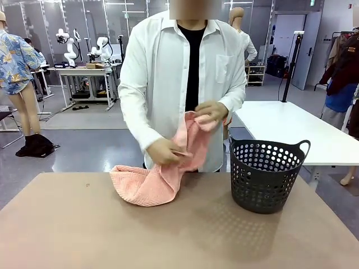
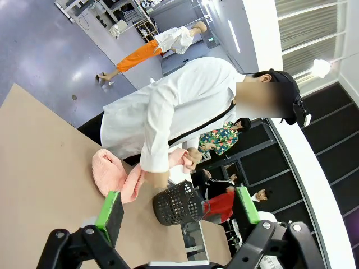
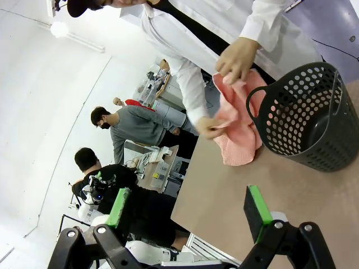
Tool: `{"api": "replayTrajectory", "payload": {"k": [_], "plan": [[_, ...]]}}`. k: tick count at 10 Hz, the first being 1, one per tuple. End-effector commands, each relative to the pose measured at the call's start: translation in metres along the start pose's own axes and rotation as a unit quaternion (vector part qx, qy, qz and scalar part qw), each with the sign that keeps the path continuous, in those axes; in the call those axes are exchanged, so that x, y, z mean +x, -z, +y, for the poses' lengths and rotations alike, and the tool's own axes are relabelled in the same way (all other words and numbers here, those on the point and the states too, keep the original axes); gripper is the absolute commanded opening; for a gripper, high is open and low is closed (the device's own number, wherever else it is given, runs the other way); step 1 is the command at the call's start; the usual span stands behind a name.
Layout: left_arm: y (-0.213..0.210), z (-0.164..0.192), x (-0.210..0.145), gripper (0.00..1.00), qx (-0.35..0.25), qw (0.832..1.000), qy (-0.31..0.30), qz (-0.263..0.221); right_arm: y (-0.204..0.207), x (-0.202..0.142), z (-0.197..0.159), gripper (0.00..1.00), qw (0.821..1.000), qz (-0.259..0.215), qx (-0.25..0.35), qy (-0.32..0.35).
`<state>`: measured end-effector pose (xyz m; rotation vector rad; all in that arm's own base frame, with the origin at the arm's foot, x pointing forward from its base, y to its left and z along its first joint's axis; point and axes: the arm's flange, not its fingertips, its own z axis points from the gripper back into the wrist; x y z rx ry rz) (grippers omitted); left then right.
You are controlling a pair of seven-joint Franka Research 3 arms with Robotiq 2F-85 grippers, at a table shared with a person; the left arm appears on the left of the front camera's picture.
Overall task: Fold the towel.
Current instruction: Grab the top end of the 100 cm Hotel Towel extended by the human.
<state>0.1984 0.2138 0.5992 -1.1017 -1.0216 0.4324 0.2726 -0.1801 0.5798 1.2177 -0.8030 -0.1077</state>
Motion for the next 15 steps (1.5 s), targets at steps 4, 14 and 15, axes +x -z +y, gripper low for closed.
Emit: {"api": "replayTrajectory", "payload": {"k": [4,14,15], "plan": [[0.002,0.000,0.002,1.00,-0.011,1.000,0.004,-0.001,0.000,0.003,0.001,1.00,1.000,-0.002,0.005,-0.004],[0.005,-0.030,0.003,1.00,0.034,0.996,0.081,0.014,0.001,0.009,0.023,1.00,0.999,0.012,-0.012,-0.045],[0.006,-0.029,0.003,1.00,0.034,0.996,0.076,0.014,0.000,0.009,0.025,1.00,0.999,0.011,-0.008,-0.047]]}}
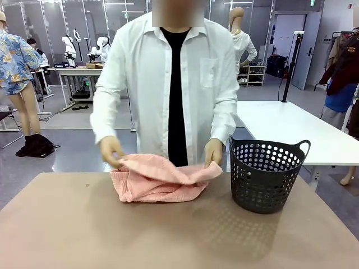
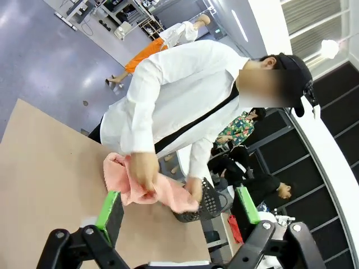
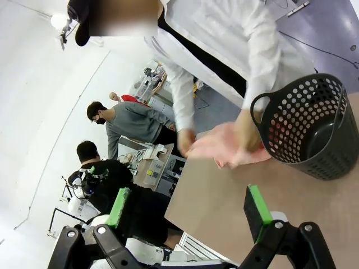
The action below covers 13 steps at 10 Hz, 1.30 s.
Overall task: Fold the towel.
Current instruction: Grab the top end of the 100 cm Hotel Towel extended by the human.
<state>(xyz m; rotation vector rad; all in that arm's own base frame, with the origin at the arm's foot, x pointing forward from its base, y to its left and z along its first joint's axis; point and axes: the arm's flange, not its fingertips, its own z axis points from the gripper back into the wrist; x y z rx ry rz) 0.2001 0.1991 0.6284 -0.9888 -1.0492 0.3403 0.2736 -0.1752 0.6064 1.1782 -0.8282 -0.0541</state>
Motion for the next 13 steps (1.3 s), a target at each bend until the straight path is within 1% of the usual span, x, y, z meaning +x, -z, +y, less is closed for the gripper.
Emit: {"api": "replayTrajectory", "payload": {"k": [1,6,13], "plan": [[-0.0003,0.0046,-0.0008,1.00,0.009,1.000,0.006,0.002,-0.0010,-0.0019,0.0010,1.00,1.000,0.006,-0.003,-0.017],[0.0025,0.0050,-0.0017,1.00,0.008,1.000,0.002,0.002,0.0042,-0.0017,-0.0008,1.00,1.000,0.015,-0.009,-0.016],[0.0065,0.0048,-0.0004,1.00,0.009,1.000,0.001,0.007,0.0059,-0.0039,-0.0021,1.00,1.000,0.016,-0.012,-0.016]]}}
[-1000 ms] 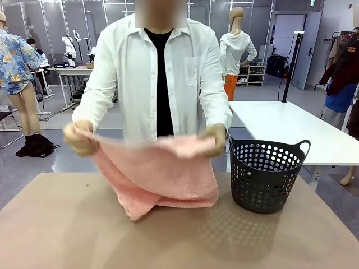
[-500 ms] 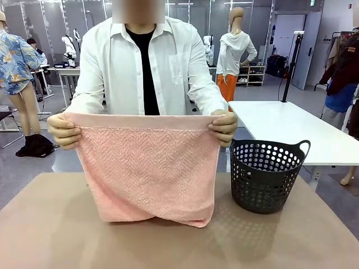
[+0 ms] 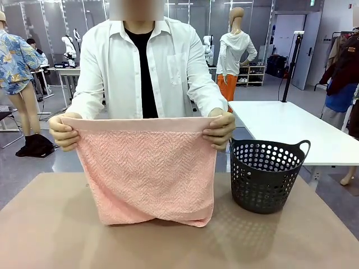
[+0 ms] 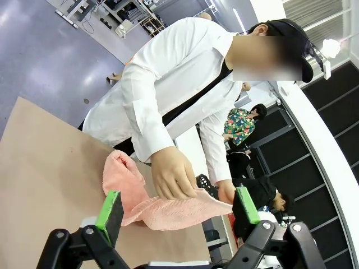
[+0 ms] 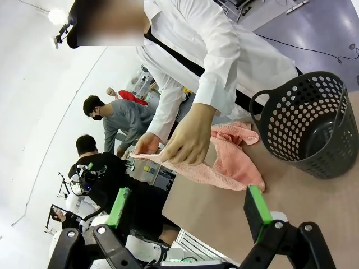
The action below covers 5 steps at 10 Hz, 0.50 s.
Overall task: Fold the towel.
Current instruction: Grab the top end of the 100 cm Hotel Towel extended by the human.
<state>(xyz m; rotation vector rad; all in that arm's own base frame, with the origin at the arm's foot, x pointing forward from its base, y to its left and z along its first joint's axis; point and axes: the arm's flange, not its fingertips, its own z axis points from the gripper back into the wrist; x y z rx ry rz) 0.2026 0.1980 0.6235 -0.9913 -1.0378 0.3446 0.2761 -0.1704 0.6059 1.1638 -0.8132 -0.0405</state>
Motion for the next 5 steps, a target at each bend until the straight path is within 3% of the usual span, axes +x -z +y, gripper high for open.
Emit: {"api": "replayTrajectory", "payload": {"k": [1,5], "plan": [[0.0031,0.0019,0.0019,1.00,0.007,1.000,0.004,0.003,0.0002,-0.0034,-0.0031,1.00,1.000,0.005,-0.007,-0.012],[0.0026,0.0027,0.0033,1.00,0.006,1.000,0.003,0.003,0.0001,-0.0027,-0.0023,1.00,1.000,0.003,-0.008,-0.014]]}}
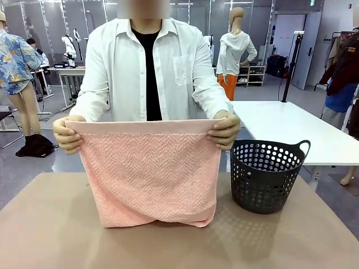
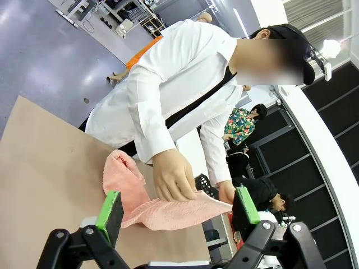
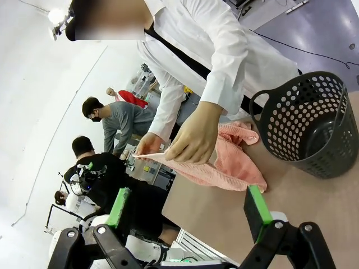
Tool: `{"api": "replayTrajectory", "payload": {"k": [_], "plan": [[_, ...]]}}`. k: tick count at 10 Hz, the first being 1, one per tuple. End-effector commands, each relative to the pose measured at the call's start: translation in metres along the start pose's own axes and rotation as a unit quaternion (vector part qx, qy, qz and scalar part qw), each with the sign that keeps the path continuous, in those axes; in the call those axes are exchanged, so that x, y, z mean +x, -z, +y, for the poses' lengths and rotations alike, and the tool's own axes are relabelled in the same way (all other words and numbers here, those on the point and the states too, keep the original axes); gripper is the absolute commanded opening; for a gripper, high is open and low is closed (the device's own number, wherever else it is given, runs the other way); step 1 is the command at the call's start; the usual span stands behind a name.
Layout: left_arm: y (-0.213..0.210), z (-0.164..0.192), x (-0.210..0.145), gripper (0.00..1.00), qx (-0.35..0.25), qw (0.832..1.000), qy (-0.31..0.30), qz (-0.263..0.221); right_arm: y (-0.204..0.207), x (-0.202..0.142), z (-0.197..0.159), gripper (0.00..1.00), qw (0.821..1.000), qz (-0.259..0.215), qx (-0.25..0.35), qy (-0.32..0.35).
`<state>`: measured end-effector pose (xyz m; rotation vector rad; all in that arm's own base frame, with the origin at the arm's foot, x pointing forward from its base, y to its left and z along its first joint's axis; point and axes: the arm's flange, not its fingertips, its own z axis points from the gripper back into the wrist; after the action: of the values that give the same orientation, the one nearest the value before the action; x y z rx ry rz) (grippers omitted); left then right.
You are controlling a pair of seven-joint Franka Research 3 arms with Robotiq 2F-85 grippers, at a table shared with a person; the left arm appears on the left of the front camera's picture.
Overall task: Fold the towel.
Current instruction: Grab the top end of the 100 cm Hotel Towel extended by the human.
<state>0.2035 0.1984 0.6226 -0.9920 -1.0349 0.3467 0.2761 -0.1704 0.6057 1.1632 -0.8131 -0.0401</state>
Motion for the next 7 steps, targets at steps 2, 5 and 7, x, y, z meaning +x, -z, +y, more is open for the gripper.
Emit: {"api": "replayTrajectory", "payload": {"k": [2,5,7], "plan": [[-0.002,-0.007,0.010,1.00,0.007,1.000,0.016,0.000,-0.001,0.001,0.002,1.00,1.000,0.005,-0.016,-0.019],[0.002,-0.103,0.041,1.00,0.066,0.972,0.216,0.058,0.008,0.039,0.084,1.00,0.976,0.052,-0.105,-0.184],[0.036,-0.168,0.036,1.00,0.113,0.927,0.339,0.113,0.048,0.050,0.138,1.00,0.952,0.105,-0.131,-0.258]]}}
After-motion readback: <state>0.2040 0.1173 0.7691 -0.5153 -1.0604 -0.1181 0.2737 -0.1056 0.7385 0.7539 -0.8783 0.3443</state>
